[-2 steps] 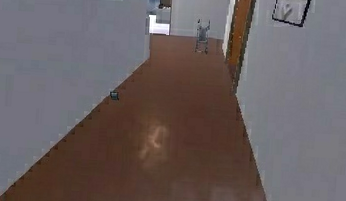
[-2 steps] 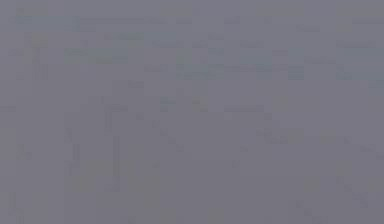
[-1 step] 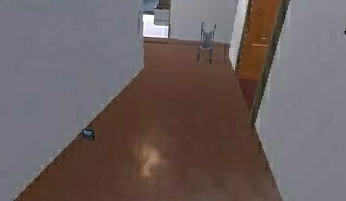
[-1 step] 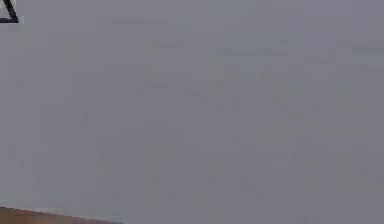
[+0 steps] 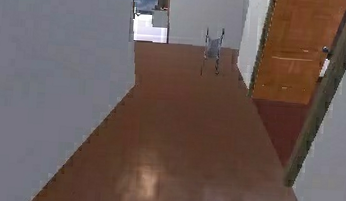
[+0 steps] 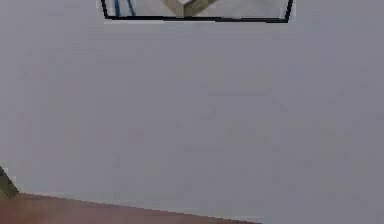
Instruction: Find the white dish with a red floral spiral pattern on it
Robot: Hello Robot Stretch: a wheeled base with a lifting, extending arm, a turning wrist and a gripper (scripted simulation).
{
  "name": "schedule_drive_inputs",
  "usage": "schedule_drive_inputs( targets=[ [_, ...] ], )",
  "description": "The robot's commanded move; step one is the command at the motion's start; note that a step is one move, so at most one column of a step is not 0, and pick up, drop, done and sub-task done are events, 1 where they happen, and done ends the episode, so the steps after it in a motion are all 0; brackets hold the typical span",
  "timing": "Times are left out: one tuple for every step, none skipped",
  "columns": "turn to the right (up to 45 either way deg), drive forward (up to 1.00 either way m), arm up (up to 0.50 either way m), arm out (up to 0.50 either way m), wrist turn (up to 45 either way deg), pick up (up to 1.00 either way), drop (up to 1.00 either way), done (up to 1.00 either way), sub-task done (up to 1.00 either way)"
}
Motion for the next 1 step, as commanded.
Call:
schedule_drive_inputs(
  targets=[
    [0.0,1.00,0.00,0.00,0.0,0.00,0.00,0.00,0.00]
  ],
)
